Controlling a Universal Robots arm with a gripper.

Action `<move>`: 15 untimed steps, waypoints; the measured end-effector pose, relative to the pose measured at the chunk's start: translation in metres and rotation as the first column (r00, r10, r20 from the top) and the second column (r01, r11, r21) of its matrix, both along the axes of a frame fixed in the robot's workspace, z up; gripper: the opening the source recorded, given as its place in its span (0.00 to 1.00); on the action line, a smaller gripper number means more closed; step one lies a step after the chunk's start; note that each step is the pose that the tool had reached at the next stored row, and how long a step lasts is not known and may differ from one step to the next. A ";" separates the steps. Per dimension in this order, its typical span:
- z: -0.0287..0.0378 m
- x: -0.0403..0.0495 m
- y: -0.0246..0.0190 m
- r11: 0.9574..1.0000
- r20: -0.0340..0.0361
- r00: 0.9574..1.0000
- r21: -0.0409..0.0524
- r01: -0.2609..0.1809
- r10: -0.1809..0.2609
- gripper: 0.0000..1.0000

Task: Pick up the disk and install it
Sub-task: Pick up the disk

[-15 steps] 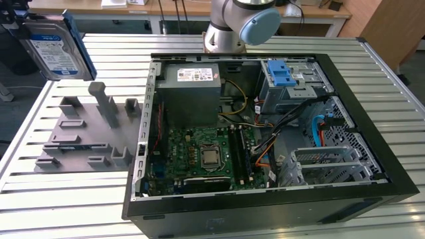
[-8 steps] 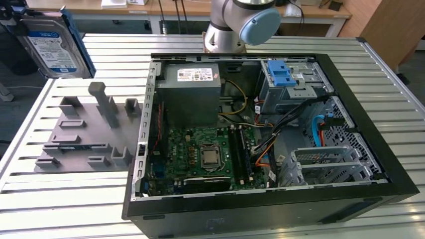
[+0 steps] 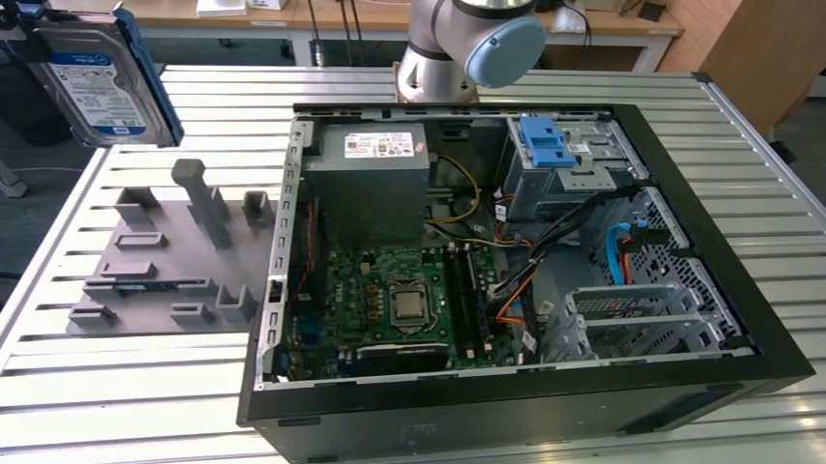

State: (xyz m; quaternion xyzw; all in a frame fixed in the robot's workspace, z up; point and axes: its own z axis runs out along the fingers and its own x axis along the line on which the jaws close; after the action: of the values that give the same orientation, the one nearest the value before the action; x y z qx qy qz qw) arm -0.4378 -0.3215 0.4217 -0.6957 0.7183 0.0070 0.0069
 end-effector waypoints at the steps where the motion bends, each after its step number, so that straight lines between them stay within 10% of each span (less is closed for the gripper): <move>1: 0.0011 0.0000 0.0000 1.000 0.000 1.000 0.000 0.000 0.000 0.36; 15: 0.0160 0.0000 0.0003 1.000 0.000 1.000 0.000 0.000 0.000 0.36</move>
State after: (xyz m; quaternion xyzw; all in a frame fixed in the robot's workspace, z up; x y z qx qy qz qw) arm -0.4378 -0.3213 0.4377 -0.6956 0.7183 0.0069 0.0071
